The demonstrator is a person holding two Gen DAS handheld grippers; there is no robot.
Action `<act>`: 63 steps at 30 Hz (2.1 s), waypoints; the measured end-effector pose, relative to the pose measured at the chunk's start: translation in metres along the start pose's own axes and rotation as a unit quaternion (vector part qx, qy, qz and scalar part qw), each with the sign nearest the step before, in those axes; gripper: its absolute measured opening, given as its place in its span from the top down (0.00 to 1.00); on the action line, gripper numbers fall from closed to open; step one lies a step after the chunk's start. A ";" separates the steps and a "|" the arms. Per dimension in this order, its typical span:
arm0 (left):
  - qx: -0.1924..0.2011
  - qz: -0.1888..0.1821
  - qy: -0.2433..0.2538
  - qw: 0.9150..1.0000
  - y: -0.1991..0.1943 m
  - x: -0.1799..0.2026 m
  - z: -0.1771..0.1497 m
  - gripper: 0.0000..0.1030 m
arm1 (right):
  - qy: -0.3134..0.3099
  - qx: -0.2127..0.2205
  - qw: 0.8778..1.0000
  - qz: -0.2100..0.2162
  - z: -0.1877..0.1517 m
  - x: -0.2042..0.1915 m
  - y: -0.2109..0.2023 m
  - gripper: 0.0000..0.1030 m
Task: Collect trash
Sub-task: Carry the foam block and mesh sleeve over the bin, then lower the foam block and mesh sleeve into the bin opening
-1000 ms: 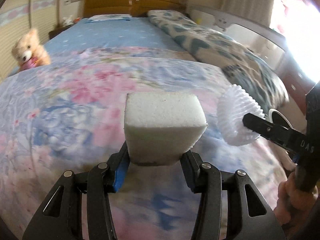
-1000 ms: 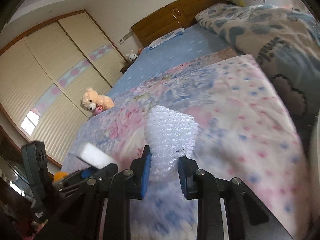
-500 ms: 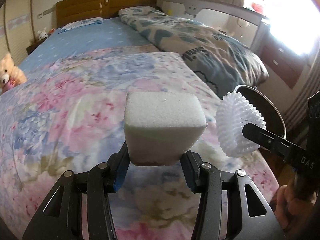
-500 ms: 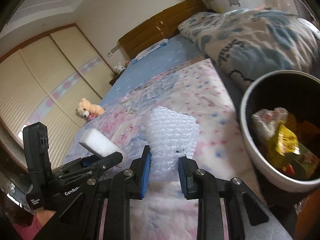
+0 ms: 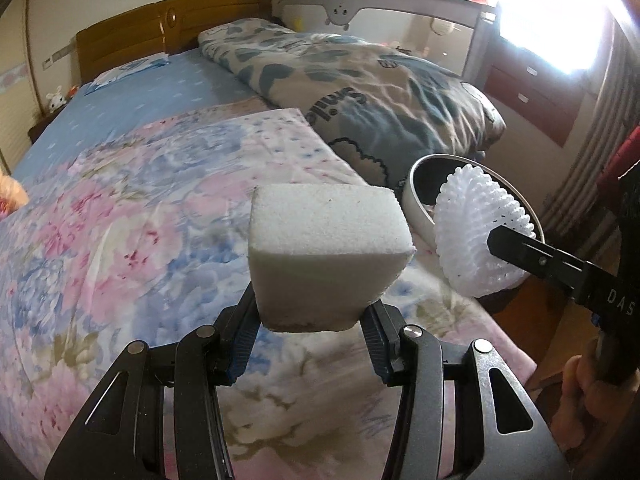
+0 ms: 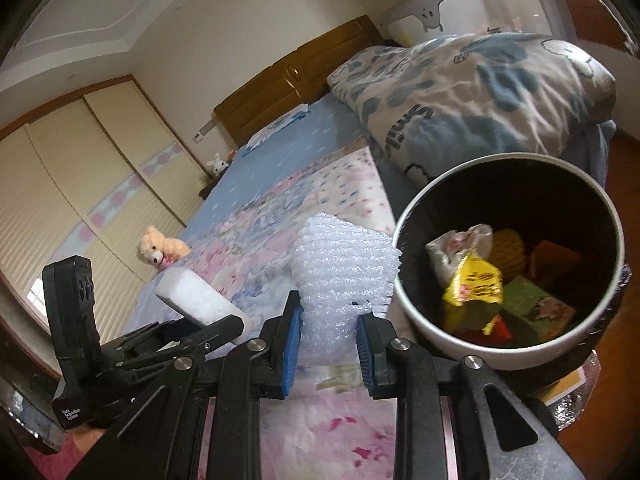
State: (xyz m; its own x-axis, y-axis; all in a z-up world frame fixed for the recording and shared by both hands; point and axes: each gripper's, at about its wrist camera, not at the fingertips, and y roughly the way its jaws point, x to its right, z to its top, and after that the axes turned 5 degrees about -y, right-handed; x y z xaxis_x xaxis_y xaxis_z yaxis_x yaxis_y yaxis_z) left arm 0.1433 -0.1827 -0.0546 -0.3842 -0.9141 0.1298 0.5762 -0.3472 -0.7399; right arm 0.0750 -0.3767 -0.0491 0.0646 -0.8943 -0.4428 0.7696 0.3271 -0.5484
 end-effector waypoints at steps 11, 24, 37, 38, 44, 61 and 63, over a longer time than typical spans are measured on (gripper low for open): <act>-0.004 -0.010 0.024 1.000 0.008 0.027 0.006 0.55 | 0.014 0.017 0.999 -0.028 0.004 0.027 -0.022 0.75; -0.006 -0.028 0.050 0.998 0.017 0.060 0.019 0.55 | 0.022 0.024 0.998 -0.054 0.010 0.049 -0.036 0.75; -0.010 -0.052 0.074 0.996 0.029 0.095 0.034 0.55 | 0.034 0.027 0.996 -0.083 0.018 0.074 -0.048 0.75; -0.011 -0.053 0.075 0.996 0.030 0.097 0.035 0.55 | 0.035 0.027 0.996 -0.084 0.019 0.076 -0.048 0.75; -0.013 -0.057 0.081 0.995 0.036 0.106 0.040 0.55 | 0.038 0.026 0.995 -0.090 0.022 0.084 -0.050 0.75; -0.012 -0.059 0.093 0.994 0.043 0.121 0.049 0.55 | 0.039 0.027 0.995 -0.091 0.026 0.092 -0.052 0.75; -0.012 -0.058 0.094 0.994 0.044 0.123 0.049 0.55 | 0.038 0.028 0.995 -0.092 0.027 0.092 -0.051 0.75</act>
State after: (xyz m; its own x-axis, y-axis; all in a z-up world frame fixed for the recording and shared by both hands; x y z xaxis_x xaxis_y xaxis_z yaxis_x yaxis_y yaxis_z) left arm 0.1574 -0.3206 -0.0390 -0.5771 -0.8116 0.0910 0.5029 -0.4409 -0.7434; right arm 0.0589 -0.4838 -0.0424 -0.1270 -0.9108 -0.3928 0.7978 0.1416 -0.5861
